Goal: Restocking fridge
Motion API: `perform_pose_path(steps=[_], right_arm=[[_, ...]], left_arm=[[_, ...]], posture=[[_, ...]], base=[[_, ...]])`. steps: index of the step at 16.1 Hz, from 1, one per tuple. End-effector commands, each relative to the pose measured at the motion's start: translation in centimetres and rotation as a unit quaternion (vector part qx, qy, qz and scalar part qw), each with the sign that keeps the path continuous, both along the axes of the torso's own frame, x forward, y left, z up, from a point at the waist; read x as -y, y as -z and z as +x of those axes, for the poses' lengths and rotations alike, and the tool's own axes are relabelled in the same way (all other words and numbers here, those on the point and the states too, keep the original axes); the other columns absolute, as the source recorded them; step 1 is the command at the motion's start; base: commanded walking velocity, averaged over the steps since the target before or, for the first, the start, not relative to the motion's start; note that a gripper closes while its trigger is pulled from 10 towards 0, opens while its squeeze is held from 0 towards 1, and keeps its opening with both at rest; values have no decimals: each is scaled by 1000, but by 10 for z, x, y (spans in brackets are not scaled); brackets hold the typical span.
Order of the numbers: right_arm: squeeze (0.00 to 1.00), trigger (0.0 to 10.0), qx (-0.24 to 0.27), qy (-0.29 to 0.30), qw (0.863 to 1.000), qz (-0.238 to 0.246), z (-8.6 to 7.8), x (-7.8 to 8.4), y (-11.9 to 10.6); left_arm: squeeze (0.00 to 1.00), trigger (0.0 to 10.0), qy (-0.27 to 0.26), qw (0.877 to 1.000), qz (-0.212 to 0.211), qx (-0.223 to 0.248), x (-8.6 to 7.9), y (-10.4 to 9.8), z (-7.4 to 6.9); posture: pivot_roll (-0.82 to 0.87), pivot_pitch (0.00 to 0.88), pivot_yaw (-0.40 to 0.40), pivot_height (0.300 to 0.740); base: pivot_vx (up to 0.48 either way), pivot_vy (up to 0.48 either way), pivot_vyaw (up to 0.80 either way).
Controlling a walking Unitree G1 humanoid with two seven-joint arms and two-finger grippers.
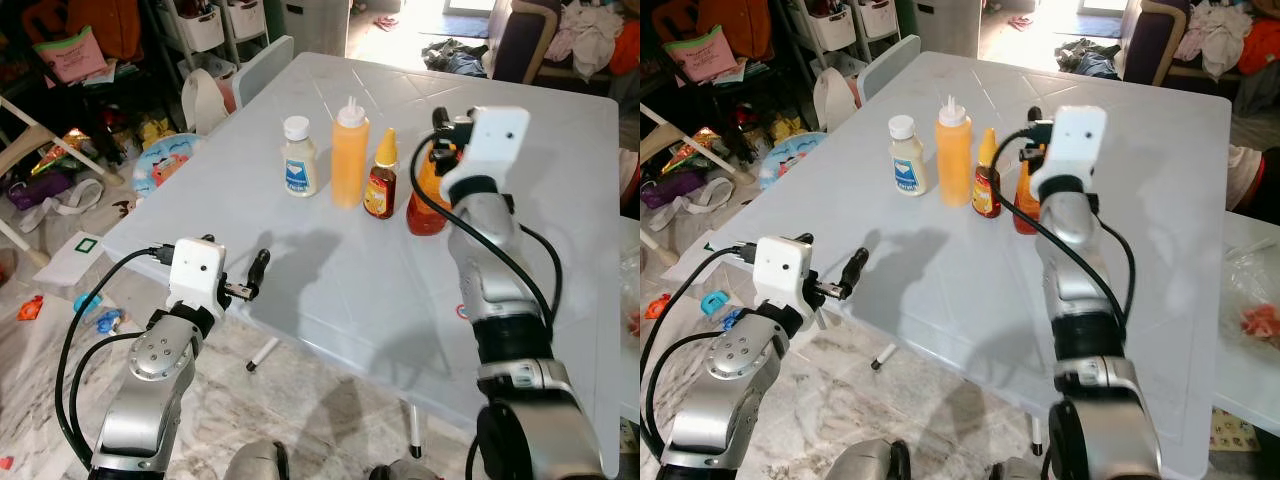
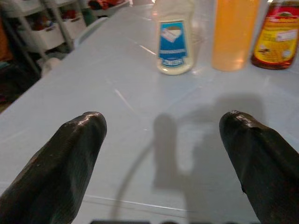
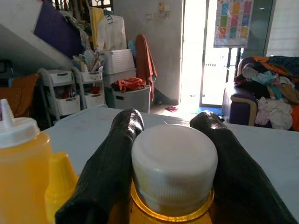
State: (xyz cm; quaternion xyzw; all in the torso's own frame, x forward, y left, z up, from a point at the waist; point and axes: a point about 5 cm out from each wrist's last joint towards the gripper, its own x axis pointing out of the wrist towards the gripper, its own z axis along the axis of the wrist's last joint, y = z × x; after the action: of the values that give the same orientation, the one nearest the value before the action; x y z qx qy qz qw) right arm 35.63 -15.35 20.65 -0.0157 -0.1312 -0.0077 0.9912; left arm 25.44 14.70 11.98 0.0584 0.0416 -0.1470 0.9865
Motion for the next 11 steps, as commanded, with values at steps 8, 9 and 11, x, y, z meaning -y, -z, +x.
perform_pose_path(steps=[8, 9, 11], right_arm=[[0, 0, -68, -5, 997, -21, -25, 5, 24], [0, 0, -63, -8, 998, -22, -27, 2, 23], [0, 2000, -49, -20, 998, -29, -30, -3, 20]], left_arm=[[0, 10000, -27, 999, 10, -17, 2, 8, 4], [0, 10000, -40, 999, 6, -13, 1, 6, 8], [0, 10000, -56, 998, -2, -5, 0, 4, 13]], posture=[[55, 0, 21, 740], [52, 0, 14, 740], [42, 0, 2, 740]], base=[[0, 0, 0], [0, 0, 0], [0, 0, 0]])
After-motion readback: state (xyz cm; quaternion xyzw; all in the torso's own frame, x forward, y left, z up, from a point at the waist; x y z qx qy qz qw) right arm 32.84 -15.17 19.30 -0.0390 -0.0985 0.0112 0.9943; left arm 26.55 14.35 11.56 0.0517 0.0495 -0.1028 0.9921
